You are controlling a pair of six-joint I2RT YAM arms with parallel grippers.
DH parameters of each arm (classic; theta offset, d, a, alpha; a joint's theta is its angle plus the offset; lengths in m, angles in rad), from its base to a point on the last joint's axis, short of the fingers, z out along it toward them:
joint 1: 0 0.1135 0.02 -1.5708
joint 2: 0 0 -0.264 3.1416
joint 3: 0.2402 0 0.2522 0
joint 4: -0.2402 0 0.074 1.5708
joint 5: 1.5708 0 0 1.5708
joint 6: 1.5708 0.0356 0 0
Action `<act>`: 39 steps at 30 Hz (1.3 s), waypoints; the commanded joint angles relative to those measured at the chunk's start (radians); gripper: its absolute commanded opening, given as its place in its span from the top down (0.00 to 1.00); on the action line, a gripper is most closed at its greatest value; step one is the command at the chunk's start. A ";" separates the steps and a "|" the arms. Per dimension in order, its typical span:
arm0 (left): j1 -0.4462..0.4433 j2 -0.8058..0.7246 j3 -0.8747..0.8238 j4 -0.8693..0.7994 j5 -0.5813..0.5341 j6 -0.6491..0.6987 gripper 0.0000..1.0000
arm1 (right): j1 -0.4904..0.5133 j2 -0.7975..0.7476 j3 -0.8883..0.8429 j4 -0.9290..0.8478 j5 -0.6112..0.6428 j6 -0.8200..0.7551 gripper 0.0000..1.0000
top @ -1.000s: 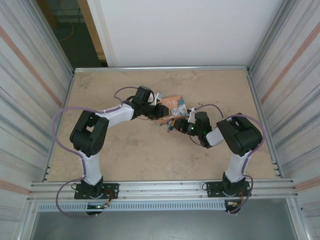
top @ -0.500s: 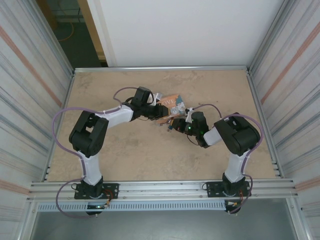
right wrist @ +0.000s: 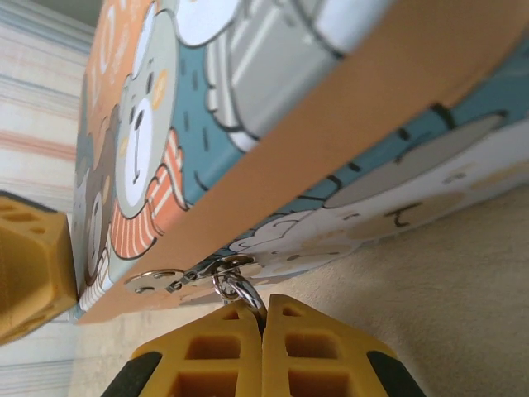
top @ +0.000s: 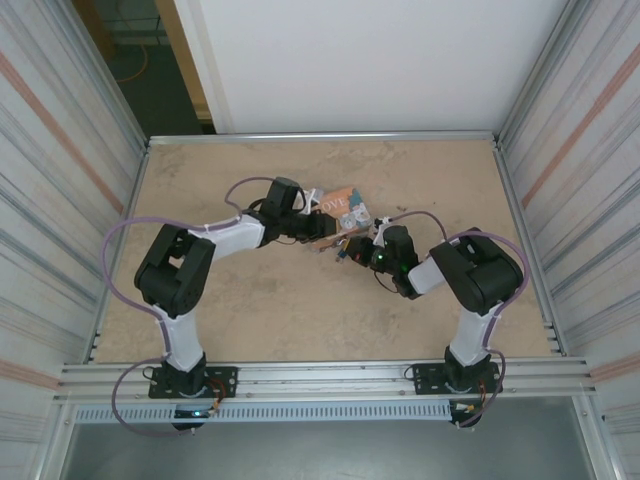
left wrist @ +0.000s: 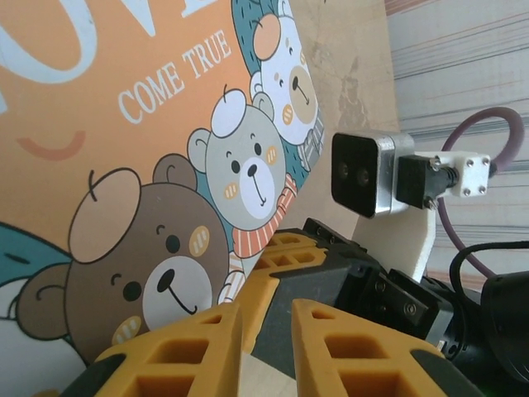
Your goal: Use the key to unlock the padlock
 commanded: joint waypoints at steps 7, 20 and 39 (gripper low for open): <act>-0.026 0.009 -0.077 -0.109 -0.014 -0.022 0.76 | 0.002 0.051 -0.007 0.196 0.057 0.196 1.00; 0.004 0.004 -0.058 -0.113 -0.017 -0.020 0.76 | 0.007 0.072 0.006 0.205 0.092 0.238 1.00; 0.050 -0.035 -0.009 -0.139 -0.013 -0.013 0.72 | -0.020 -0.128 -0.009 -0.044 0.137 0.072 1.00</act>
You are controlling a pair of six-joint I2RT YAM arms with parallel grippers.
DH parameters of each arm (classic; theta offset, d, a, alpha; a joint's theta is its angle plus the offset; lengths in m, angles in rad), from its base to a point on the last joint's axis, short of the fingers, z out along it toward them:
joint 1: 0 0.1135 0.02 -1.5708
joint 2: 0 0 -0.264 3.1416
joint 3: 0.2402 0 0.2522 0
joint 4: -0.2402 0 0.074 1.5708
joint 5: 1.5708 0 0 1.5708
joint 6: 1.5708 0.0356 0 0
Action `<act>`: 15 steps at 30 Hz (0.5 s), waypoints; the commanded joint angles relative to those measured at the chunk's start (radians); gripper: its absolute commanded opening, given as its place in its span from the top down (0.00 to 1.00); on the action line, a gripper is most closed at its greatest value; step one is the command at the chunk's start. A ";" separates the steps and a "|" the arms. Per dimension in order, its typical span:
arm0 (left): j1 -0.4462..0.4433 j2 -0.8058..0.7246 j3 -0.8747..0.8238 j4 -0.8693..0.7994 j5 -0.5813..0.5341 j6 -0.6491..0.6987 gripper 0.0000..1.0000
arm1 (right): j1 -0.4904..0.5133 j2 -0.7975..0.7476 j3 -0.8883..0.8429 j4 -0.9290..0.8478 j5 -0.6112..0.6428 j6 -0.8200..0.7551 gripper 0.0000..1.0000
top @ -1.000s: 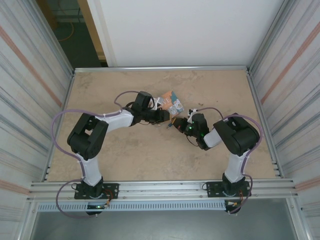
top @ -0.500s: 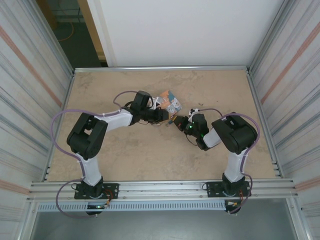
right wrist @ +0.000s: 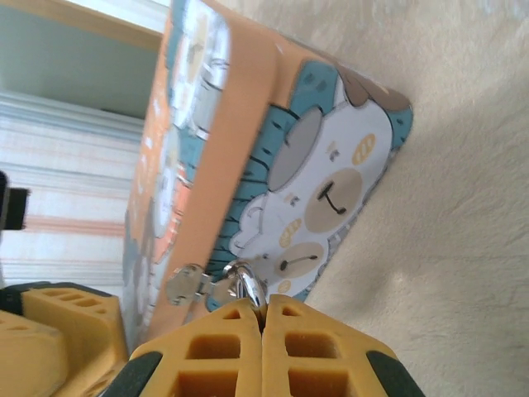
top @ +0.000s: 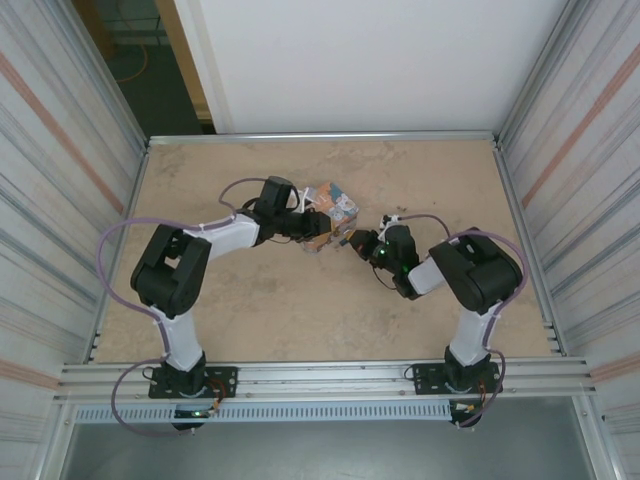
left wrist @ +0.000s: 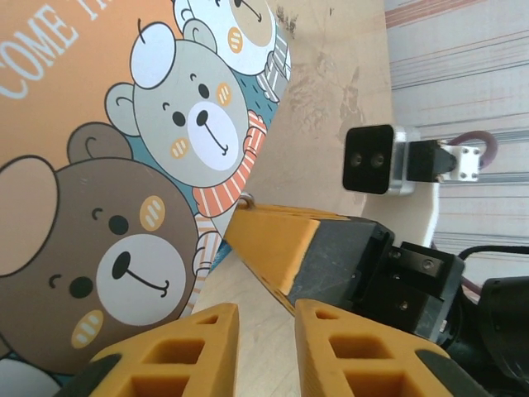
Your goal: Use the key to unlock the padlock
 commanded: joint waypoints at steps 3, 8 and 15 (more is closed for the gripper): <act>0.018 -0.052 0.007 -0.124 -0.025 0.010 0.69 | -0.021 -0.172 0.007 -0.217 0.028 -0.141 1.00; 0.046 -0.153 0.008 -0.154 -0.042 0.043 0.62 | -0.031 -0.315 0.020 -0.395 0.041 -0.218 1.00; 0.070 -0.331 -0.028 -0.238 -0.136 0.144 0.54 | -0.012 -0.493 0.096 -0.698 0.084 -0.356 1.00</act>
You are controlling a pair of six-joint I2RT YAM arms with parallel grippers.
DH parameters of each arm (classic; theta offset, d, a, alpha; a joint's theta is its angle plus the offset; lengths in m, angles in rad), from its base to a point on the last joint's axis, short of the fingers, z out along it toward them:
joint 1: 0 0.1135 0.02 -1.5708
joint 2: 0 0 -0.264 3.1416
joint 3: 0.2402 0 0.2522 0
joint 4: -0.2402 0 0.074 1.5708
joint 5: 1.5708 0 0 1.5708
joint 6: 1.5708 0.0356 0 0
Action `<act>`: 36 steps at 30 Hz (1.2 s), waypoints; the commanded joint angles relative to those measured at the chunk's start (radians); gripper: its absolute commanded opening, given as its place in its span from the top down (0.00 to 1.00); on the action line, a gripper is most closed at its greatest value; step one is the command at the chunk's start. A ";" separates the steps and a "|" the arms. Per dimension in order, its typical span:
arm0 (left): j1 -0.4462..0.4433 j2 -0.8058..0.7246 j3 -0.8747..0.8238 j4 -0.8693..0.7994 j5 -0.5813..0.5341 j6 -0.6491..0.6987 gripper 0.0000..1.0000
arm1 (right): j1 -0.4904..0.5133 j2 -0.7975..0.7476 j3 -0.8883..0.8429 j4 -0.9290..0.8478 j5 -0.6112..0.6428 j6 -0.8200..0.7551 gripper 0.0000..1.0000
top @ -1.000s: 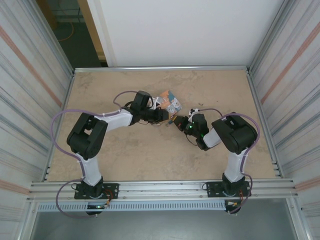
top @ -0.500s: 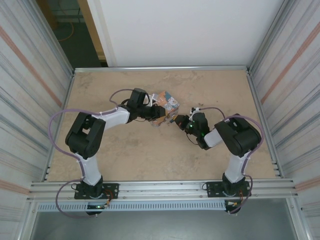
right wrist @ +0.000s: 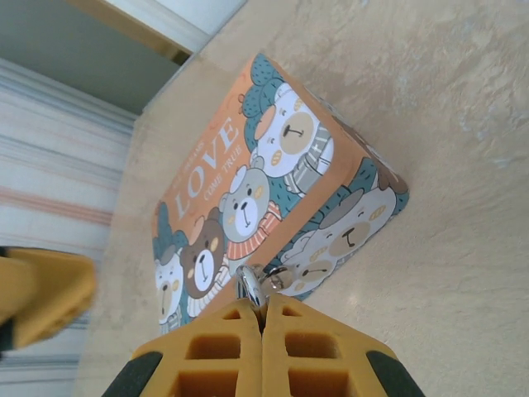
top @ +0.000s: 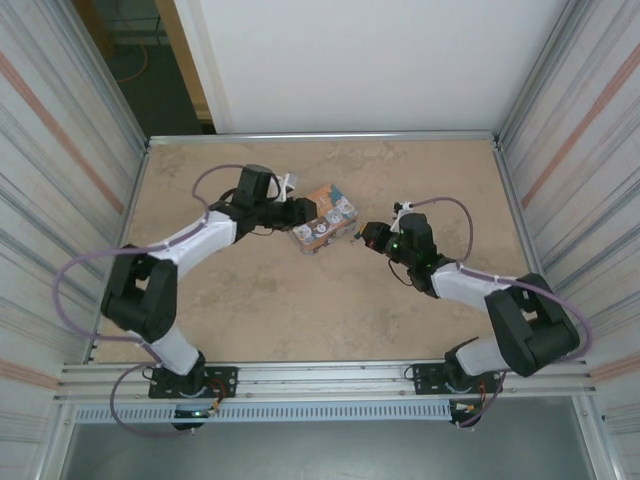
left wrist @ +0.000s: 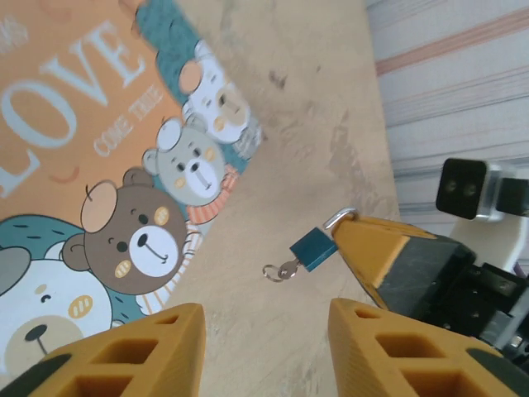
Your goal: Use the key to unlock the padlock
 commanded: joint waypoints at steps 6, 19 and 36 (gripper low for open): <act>0.028 -0.261 -0.102 -0.103 -0.137 0.144 0.48 | 0.021 -0.206 0.084 -0.342 0.077 -0.155 1.00; 0.202 -0.650 -0.227 -0.321 -0.221 0.314 0.21 | 0.070 -0.323 0.178 -0.661 0.140 -0.265 1.00; 0.362 -0.839 -0.230 -0.394 -0.030 0.568 0.10 | 0.119 -0.314 0.272 -0.865 0.161 -0.337 1.00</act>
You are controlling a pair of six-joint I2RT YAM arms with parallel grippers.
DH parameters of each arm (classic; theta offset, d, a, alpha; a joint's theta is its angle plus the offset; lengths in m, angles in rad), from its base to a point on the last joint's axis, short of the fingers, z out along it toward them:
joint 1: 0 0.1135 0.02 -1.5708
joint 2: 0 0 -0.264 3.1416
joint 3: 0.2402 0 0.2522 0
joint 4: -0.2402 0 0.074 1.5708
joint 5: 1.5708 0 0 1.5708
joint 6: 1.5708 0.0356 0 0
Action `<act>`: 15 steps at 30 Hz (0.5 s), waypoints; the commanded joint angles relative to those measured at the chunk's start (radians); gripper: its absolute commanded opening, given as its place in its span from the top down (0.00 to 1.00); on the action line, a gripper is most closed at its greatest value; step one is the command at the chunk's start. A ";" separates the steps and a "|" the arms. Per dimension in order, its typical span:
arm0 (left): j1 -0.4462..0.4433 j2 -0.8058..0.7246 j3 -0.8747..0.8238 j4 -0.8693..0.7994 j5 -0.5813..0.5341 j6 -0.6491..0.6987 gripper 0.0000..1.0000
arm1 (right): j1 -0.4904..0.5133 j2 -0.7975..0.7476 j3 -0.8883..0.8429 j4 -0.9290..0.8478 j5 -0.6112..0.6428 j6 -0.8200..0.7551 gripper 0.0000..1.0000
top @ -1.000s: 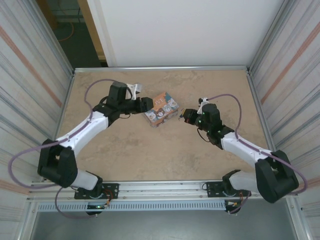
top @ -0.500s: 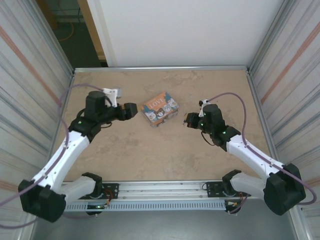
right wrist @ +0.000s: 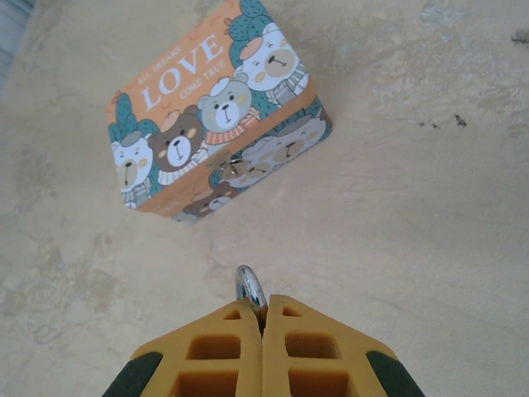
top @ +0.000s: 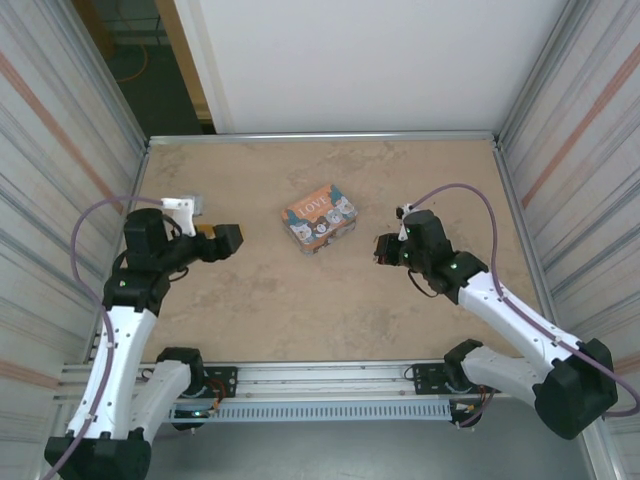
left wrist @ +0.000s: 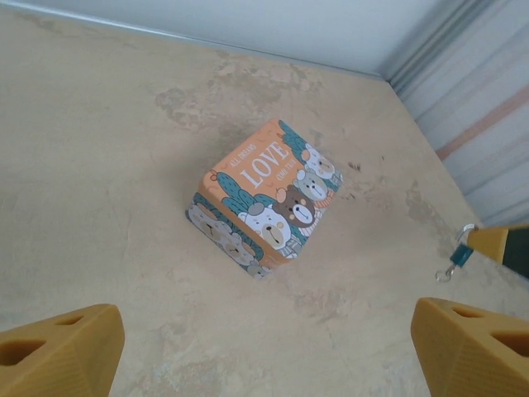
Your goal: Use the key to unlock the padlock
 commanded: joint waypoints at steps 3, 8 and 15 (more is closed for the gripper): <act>-0.020 -0.021 -0.024 0.093 0.053 0.111 0.10 | 0.040 0.021 0.069 -0.099 0.006 -0.060 1.00; -0.020 -0.091 -0.171 0.292 -0.005 0.072 0.09 | 0.056 0.030 0.095 -0.174 -0.001 -0.061 1.00; -0.012 -0.106 -0.236 0.337 -0.046 0.090 0.09 | 0.058 0.062 0.131 -0.265 -0.039 -0.049 1.00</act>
